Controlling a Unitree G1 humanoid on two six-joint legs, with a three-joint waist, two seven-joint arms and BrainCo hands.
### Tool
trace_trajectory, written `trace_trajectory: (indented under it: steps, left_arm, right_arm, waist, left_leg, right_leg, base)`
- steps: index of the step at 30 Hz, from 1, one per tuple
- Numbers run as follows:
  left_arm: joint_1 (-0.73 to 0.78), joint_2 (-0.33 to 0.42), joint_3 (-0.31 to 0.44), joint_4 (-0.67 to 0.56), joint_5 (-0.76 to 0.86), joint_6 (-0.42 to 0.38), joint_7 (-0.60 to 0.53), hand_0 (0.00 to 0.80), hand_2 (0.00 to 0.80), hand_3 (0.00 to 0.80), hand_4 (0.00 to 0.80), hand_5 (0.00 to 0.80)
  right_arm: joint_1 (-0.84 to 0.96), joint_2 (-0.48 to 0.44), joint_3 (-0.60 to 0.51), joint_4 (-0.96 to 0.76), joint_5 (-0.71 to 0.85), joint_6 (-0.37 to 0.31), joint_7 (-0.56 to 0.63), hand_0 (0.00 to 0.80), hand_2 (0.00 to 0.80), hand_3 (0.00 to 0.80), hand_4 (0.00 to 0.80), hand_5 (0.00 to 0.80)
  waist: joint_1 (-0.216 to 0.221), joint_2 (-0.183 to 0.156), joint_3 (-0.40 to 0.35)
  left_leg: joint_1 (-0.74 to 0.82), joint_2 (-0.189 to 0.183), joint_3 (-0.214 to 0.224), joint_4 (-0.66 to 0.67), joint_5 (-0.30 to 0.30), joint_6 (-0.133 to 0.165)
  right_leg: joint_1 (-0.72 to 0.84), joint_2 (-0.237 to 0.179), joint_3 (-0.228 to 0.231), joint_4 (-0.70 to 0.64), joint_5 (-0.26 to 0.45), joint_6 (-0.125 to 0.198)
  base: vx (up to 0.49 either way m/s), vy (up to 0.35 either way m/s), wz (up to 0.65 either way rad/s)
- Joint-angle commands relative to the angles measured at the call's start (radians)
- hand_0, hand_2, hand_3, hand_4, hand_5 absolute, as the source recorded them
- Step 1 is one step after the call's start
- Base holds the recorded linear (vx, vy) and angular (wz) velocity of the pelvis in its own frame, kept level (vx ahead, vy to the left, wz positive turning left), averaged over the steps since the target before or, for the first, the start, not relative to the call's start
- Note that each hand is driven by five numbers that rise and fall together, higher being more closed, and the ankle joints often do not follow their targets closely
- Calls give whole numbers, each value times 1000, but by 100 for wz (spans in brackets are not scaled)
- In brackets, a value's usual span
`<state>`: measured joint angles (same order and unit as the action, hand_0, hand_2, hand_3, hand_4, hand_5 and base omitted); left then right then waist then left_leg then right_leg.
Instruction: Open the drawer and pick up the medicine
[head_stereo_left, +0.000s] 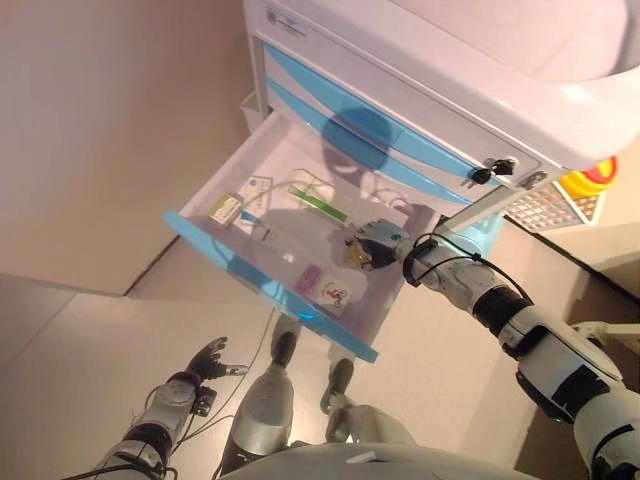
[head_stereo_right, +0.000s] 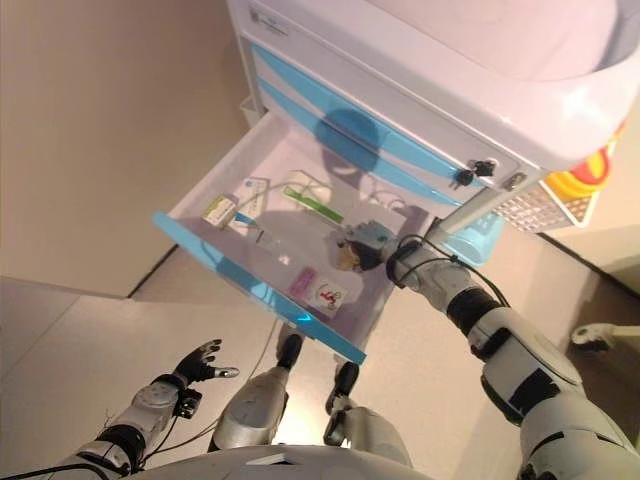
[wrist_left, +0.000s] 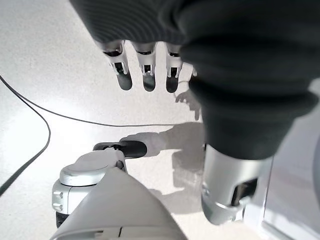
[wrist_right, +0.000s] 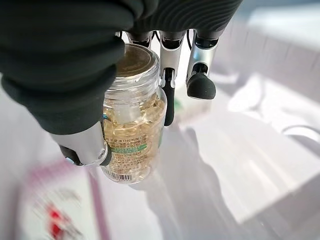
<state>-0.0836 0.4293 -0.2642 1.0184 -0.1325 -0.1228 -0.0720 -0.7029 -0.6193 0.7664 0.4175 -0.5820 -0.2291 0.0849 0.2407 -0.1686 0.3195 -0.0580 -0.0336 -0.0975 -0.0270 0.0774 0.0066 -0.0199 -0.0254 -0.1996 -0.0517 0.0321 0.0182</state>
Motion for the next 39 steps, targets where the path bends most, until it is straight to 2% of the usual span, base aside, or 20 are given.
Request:
trace_trajectory:
  steps: [1,7,10,15,22,30,35,39]
  left_arm:
    - [48,8,26,12,14,0,8,0,0,0,0,0]
    - [59,-5,52,56,26,-14,11,0,0,0,0,0]
    - [71,-9,56,70,32,-18,7,0,0,0,0,0]
    - [107,-26,60,90,54,-26,4,0,0,0,0,0]
    - [129,-36,39,135,56,-32,7,0,0,0,0,0]
    - [139,-19,15,172,42,-36,4,0,0,0,0,0]
    - [148,-9,11,170,29,-36,6,0,0,0,0,0]
    - [151,-1,6,163,20,-33,13,0,0,0,0,0]
  right_arm:
    - [24,-85,-69,-140,275,42,171,800,800,800,800,800]
    - [38,-150,-247,-322,678,93,397,800,800,800,800,800]
    - [8,-176,-331,-352,850,106,439,800,800,800,800,800]
    - [-41,-189,-459,-338,1004,121,385,800,800,800,800,800]
    - [-189,-245,-503,-133,1085,138,244,800,800,800,800,800]
    - [-417,-372,-432,202,1147,181,128,800,800,800,800,800]
    - [-518,-415,-363,340,1092,233,65,800,800,800,800,800]
    - [-599,-437,-296,444,961,258,30,800,800,800,800,800]
  waist:
    - [-37,8,-72]
    - [-73,0,-116]
    - [-82,2,-141]
    - [-87,8,-185]
    - [-77,12,-216]
    - [-45,-1,-224]
    - [-21,-9,-215]
    - [1,-17,-203]
  left_leg:
    - [-10,-17,-13,-9,-111,35]
    - [23,-10,9,-12,-124,33]
    - [40,-9,15,-13,-129,30]
    - [69,-9,21,-11,-140,27]
    - [102,-14,16,-11,-150,24]
    - [120,-17,-1,-7,-153,16]
    - [121,-21,-19,1,-154,14]
    - [113,-22,-33,6,-151,13]
  right_leg:
    - [-47,-72,33,79,13,111]
    - [-24,-66,61,72,7,105]
    - [-11,-66,68,71,4,105]
    - [16,-70,73,69,-3,106]
    - [58,-74,68,60,-11,103]
    - [93,-77,40,53,-17,99]
    - [105,-79,18,55,-20,96]
    - [107,-80,1,57,-23,94]
  base:
    - [21,38,-23]
    - [24,25,-22]
    - [39,37,-9]
    - [60,44,-7]
    - [64,49,0]
    - [71,24,10]
    - [68,15,8]
    - [67,5,13]
